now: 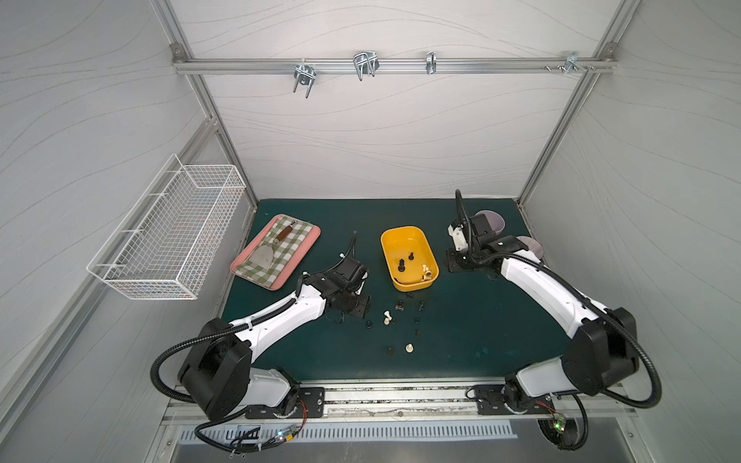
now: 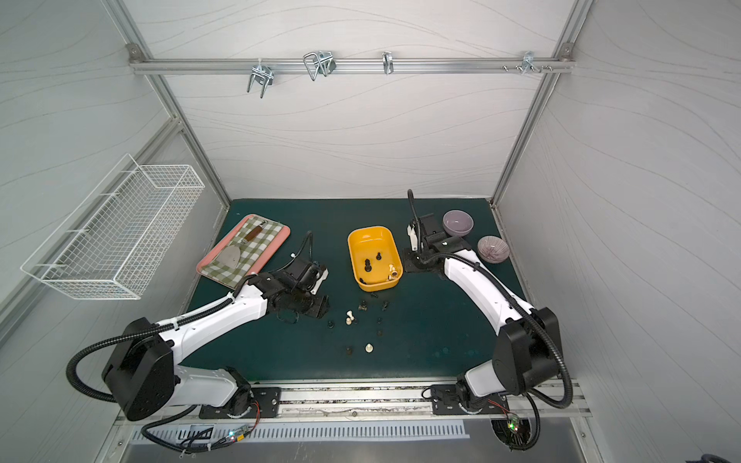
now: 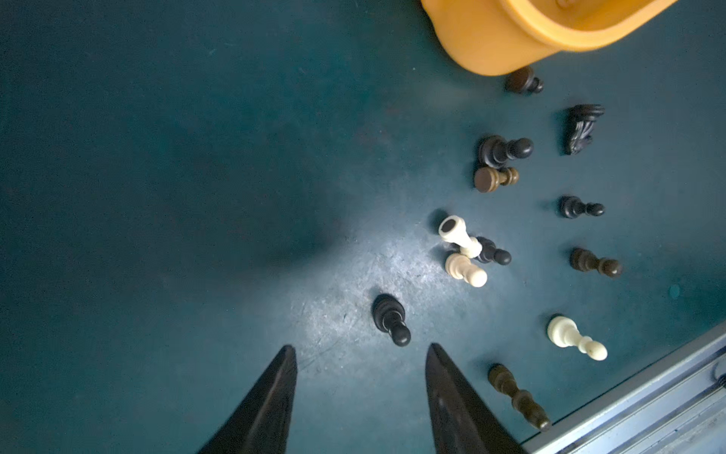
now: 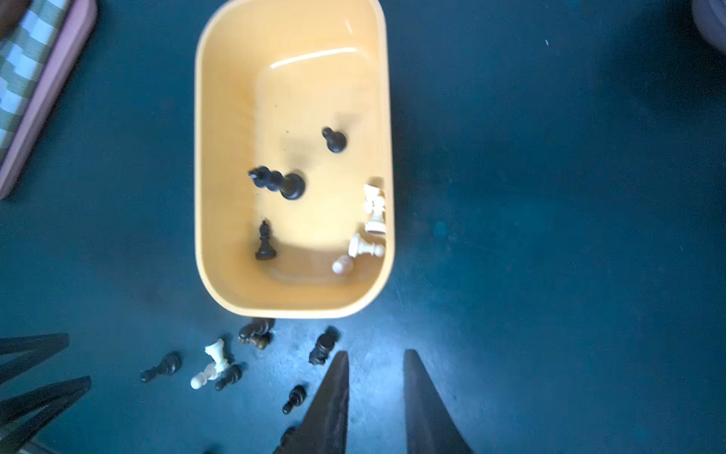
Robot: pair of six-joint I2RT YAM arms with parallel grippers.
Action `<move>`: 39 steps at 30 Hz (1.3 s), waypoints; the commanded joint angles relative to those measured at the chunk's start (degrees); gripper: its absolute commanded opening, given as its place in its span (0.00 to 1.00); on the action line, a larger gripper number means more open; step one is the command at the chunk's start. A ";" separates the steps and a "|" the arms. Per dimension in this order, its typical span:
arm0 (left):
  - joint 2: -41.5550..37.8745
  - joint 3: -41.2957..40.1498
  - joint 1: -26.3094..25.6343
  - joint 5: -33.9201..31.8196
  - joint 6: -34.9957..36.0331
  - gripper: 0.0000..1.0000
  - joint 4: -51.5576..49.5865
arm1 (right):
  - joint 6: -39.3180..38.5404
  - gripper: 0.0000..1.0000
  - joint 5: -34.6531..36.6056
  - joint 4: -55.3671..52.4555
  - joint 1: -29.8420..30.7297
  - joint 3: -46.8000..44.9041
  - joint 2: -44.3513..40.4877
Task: Put the chess pieces into the storage box
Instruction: Place the chess piece in the storage box, then pick up the chess piece at the center of the board.
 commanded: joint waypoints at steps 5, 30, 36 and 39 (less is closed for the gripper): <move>2.61 0.95 -2.91 -1.42 -0.45 0.52 -1.14 | 1.95 0.27 -1.78 -1.25 -2.90 -7.00 -6.36; 11.71 3.08 -6.01 -0.41 -1.74 0.35 1.48 | 3.26 0.27 -3.03 -0.29 -5.23 -13.10 -10.37; 12.90 3.35 -6.02 0.07 -1.72 0.30 2.17 | 3.29 0.27 -3.20 -0.11 -5.53 -13.62 -10.51; 13.42 3.63 -6.06 0.16 -1.64 0.28 2.31 | 3.35 0.27 -3.29 -0.10 -5.65 -13.63 -10.46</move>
